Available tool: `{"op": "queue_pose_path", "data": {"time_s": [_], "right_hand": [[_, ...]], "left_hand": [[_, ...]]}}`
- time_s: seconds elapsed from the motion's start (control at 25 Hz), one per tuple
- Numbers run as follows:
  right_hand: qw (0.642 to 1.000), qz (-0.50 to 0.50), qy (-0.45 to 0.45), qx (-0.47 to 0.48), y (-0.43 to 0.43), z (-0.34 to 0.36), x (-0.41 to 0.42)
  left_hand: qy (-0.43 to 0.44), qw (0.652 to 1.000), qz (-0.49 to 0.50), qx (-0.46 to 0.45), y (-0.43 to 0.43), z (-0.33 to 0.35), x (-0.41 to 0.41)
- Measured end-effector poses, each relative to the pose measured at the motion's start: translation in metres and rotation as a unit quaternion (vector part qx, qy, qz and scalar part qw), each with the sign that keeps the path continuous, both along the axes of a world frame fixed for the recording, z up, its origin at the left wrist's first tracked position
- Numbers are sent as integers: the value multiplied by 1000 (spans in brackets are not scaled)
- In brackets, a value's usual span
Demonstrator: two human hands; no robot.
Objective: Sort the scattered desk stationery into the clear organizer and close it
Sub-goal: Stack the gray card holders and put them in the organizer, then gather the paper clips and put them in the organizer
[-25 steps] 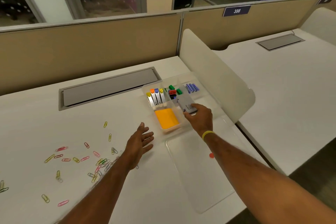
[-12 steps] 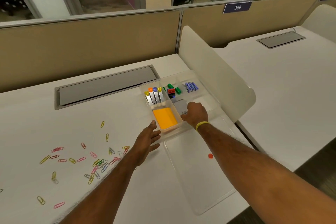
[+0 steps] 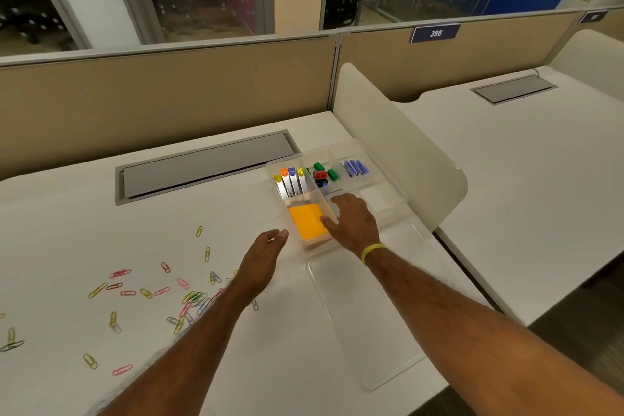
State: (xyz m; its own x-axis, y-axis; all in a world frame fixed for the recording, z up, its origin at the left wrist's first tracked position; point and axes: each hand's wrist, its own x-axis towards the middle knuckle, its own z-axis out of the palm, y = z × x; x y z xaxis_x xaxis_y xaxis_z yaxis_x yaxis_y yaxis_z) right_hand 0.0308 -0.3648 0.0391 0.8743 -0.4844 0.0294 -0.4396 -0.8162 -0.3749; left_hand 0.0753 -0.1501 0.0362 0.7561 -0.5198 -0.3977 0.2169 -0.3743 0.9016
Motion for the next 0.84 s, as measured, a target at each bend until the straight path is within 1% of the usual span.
{"op": "queue_pose_path", "data": {"time_s": [0.08, 0.12, 0.24, 0.32, 0.4, 0.48, 0.72, 0.84], "right_hand": [[999, 32, -9, 0, 19, -2, -4], [999, 47, -18, 0, 30, -3, -6], [994, 93, -48, -5, 64, -9, -11], [991, 124, -41, 4, 87, -16, -13], [989, 146, -27, 13, 109, -25, -15], [985, 169, -15, 18, 128, -34, -18], [974, 224, 30, 28, 176, -54, -29], [971, 226, 65, 31, 187, -65, -32]], "left_hand": [[-98, 993, -38, 60, 16, 0, -3], [-145, 984, -59, 90, 28, -1, -5], [-283, 934, -119, 182, 68, -11, -10], [-352, 898, -130, 231, 95, -20, -12], [-365, 877, -138, 280, 120, -28, -15], [-360, 864, -143, 321, 142, -36, -20], [-372, 833, -110, 395, 205, -57, -39], [-362, 834, -67, 411, 235, -67, -47]]}}
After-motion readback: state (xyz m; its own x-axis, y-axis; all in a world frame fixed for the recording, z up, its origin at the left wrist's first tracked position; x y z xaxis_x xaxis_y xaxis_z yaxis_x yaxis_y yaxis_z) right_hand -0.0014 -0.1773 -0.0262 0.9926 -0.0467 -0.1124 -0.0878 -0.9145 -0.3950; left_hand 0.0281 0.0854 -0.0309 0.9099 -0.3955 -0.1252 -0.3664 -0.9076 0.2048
